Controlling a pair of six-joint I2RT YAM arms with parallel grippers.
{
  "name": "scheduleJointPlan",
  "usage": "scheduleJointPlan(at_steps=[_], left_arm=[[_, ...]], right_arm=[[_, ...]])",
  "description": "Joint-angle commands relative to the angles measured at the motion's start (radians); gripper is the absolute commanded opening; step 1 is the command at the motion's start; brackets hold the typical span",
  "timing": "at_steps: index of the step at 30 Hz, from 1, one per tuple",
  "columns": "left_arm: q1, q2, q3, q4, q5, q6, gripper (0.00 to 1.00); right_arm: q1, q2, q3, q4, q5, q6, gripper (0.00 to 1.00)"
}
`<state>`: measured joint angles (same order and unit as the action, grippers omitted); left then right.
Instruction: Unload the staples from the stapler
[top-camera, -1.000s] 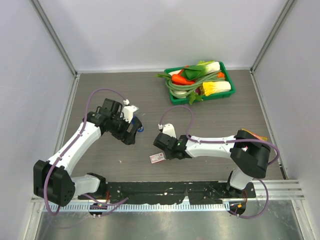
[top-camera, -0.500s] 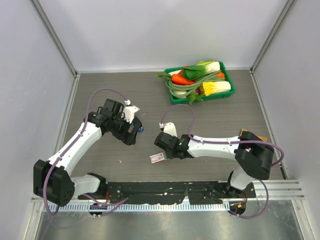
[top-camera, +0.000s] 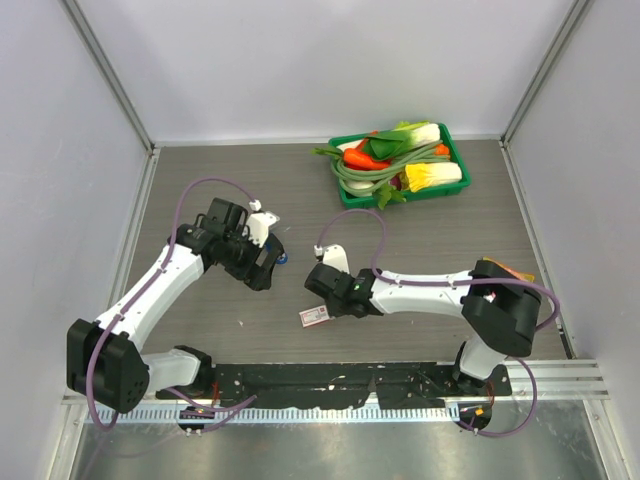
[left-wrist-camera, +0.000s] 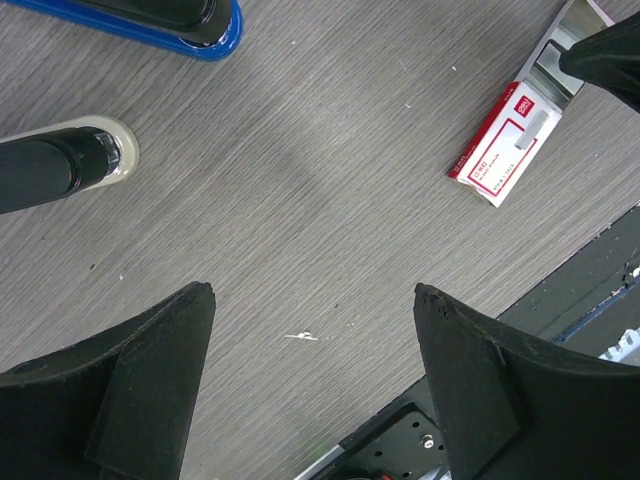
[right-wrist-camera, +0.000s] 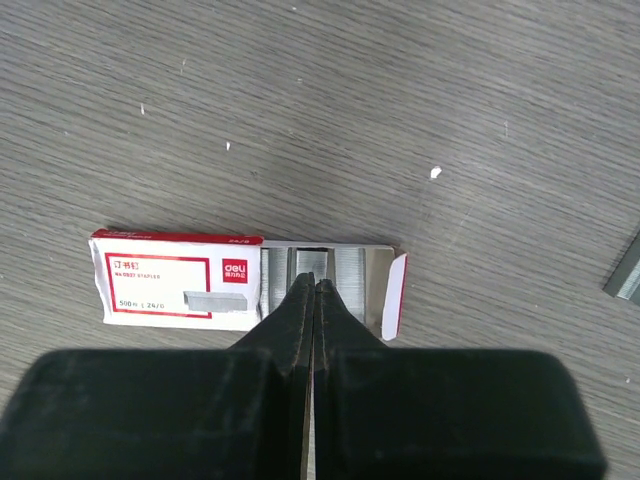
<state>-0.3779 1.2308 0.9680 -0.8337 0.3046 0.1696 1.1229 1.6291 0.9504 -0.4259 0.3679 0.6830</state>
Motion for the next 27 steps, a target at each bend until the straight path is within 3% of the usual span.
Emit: scheduleJointPlan(at_steps=[1,18,27], left_arm=[[-0.003,-0.025,-0.003,0.024,-0.007,0.016,0.85],[-0.003,-0.034,0.000,0.019,-0.019,0.022,0.85],[-0.003,-0.040,0.006,0.013,-0.021,0.024,0.84]], right_arm=[[0.002,0.011,0.044,0.039,-0.004,-0.005,0.01],[0.002,0.048,0.051,0.036,-0.026,-0.014,0.01],[0.003,-0.044,0.064,0.010,-0.001,-0.014,0.01]])
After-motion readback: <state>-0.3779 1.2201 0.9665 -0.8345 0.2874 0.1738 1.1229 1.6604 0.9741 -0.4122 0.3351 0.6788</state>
